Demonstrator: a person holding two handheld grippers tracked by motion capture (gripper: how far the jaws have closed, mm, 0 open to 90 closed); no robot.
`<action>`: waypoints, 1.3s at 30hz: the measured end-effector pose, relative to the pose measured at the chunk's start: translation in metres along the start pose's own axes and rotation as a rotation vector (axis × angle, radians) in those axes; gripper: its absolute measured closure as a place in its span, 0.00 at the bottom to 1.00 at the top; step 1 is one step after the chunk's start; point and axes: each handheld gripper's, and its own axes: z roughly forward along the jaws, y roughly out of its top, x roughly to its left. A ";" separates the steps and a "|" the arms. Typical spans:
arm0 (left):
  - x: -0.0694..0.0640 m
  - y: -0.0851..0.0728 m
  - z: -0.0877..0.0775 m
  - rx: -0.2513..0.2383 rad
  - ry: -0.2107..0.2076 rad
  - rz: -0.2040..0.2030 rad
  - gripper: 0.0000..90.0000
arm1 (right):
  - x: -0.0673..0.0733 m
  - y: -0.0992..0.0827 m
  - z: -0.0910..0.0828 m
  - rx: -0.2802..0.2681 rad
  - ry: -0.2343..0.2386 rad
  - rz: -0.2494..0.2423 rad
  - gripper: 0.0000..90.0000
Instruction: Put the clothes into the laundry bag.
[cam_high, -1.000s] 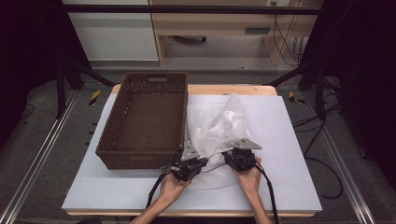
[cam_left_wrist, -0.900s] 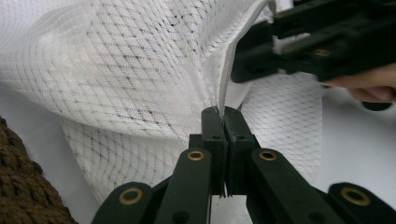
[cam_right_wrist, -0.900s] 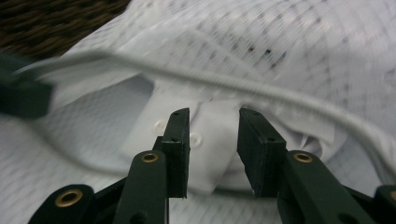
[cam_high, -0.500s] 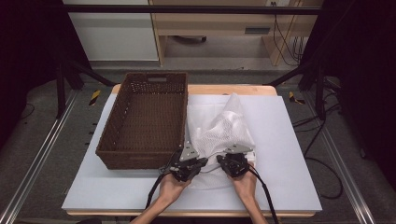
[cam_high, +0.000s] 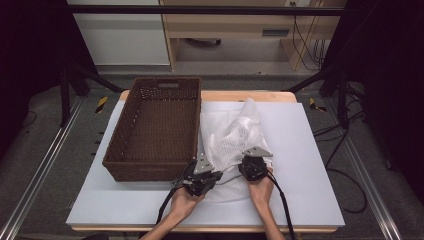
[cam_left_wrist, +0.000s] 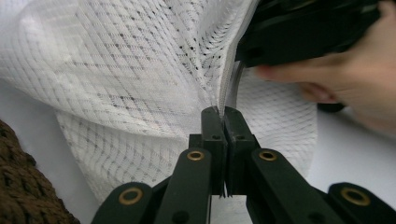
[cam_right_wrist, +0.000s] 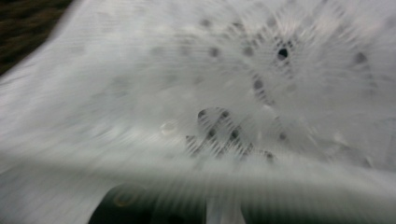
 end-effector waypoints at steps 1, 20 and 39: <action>0.001 -0.001 0.002 0.002 0.000 -0.004 0.98 | 0.000 -0.002 -0.007 0.002 0.017 -0.012 0.90; 0.001 -0.010 0.002 0.050 0.036 0.001 0.75 | -0.068 -0.047 -0.079 0.112 -0.120 0.059 1.00; 0.004 -0.053 -0.017 0.080 0.118 -0.100 0.63 | -0.091 -0.051 -0.071 0.054 -0.139 0.063 0.66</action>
